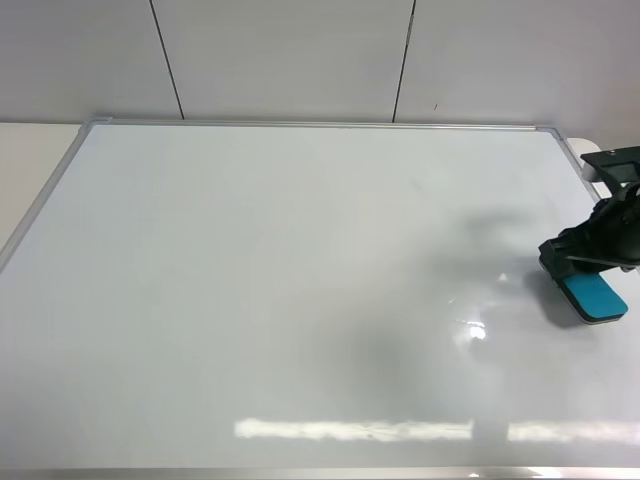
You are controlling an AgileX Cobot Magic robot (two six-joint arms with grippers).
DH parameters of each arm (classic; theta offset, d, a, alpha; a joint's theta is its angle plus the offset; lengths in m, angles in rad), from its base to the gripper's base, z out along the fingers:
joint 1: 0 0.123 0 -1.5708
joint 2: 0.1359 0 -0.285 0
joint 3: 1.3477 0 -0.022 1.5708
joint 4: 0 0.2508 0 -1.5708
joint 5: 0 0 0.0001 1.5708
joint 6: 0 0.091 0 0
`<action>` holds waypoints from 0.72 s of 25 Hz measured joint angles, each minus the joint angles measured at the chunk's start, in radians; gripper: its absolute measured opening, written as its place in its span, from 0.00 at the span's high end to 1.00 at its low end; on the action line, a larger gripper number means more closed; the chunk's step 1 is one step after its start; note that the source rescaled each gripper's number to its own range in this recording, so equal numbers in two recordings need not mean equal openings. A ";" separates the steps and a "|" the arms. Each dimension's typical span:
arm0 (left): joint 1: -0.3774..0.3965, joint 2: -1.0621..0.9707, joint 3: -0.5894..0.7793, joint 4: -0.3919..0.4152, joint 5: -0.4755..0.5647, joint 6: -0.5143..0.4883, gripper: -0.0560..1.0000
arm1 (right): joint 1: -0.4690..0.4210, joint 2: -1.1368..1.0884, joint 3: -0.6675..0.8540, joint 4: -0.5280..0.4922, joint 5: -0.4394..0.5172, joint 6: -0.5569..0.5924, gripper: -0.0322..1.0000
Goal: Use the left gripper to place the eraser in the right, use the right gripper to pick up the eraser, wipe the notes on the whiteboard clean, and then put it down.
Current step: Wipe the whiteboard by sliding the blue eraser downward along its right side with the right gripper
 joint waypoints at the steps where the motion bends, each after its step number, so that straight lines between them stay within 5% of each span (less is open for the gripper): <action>1: 0.000 0.000 0.000 0.000 0.000 0.000 0.00 | 0.000 -0.019 0.017 0.000 -0.028 0.017 0.95; 18: 0.000 0.000 0.000 0.000 0.000 0.000 0.00 | 0.000 -0.085 0.054 -0.018 -0.085 0.077 0.94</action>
